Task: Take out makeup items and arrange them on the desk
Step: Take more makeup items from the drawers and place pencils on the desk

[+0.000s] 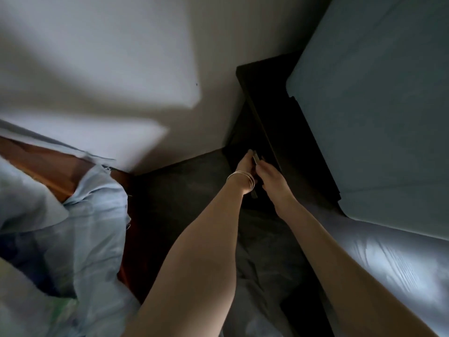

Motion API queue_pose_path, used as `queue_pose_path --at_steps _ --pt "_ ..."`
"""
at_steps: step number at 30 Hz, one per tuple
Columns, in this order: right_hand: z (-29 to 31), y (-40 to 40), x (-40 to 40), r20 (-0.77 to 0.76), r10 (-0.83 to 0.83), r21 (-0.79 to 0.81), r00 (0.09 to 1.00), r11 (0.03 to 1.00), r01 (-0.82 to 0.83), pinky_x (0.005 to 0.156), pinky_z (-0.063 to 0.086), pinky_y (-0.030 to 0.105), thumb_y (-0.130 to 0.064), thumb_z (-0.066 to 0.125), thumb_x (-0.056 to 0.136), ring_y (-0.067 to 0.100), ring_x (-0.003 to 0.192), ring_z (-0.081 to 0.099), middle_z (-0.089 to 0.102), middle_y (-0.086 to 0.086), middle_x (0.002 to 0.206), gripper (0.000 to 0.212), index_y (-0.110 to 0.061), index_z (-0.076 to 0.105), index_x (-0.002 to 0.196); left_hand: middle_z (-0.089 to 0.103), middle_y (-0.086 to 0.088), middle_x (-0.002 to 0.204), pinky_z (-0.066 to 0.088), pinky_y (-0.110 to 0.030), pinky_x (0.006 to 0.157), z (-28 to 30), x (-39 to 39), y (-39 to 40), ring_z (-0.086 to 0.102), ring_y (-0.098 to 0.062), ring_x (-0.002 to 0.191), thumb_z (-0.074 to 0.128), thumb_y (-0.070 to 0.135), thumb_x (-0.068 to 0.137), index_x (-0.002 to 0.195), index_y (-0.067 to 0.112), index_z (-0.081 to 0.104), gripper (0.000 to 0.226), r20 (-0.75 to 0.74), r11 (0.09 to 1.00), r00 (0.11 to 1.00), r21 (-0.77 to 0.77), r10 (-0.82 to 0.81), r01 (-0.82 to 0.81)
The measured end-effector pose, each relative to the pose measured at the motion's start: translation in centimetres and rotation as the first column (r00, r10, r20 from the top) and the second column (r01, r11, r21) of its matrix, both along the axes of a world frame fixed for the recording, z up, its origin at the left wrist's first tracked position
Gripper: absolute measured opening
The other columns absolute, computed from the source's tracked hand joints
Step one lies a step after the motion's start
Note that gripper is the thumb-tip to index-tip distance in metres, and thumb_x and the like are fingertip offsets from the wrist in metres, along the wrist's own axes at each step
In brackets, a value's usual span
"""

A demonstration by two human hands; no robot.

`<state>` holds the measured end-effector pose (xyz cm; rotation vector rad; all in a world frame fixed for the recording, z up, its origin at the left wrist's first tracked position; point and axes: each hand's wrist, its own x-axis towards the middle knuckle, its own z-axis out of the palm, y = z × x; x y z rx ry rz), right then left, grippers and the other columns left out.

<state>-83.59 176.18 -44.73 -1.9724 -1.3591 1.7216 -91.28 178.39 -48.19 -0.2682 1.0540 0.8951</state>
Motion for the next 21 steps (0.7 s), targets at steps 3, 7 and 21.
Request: queue_pose_path --at_steps 3,7,21 --pt "-1.0 0.8 0.1 0.006 0.011 -0.006 1.000 1.000 -0.011 0.102 0.036 0.028 -0.033 0.039 0.099 0.012 0.121 0.048 0.050 0.000 0.139 0.044 -0.025 0.038 0.142 0.060 -0.008 0.088 0.043 -0.029 0.087 -1.5 0.5 1.3 0.058 -0.020 0.082 0.039 0.040 0.098 0.134 0.002 0.046 0.053 -0.019 0.997 0.998 -0.033 0.066 -0.067" --pt "-2.1 1.8 0.1 0.019 0.028 -0.032 0.999 0.999 -0.028 0.106 0.037 0.031 -0.034 0.037 0.100 0.015 0.126 0.047 0.048 0.001 0.141 0.045 -0.026 0.035 0.144 0.057 -0.008 0.081 0.045 -0.028 0.077 -2.3 1.0 2.5 0.058 -0.021 0.079 0.039 0.040 0.098 0.129 0.001 0.052 0.051 -0.077 0.999 0.997 -0.037 0.000 -0.003" --pt "-4.3 2.8 -0.3 0.050 0.007 -0.081 0.999 0.997 -0.003 0.102 0.036 0.028 -0.042 0.037 0.098 0.017 0.130 0.045 0.046 0.000 0.144 0.048 -0.029 0.033 0.145 0.056 -0.008 0.082 0.042 -0.024 0.066 -7.3 2.2 3.6 0.056 -0.019 0.081 0.029 0.044 0.099 0.101 0.007 0.059 0.049 0.037 0.995 0.999 -0.103 0.000 0.004"
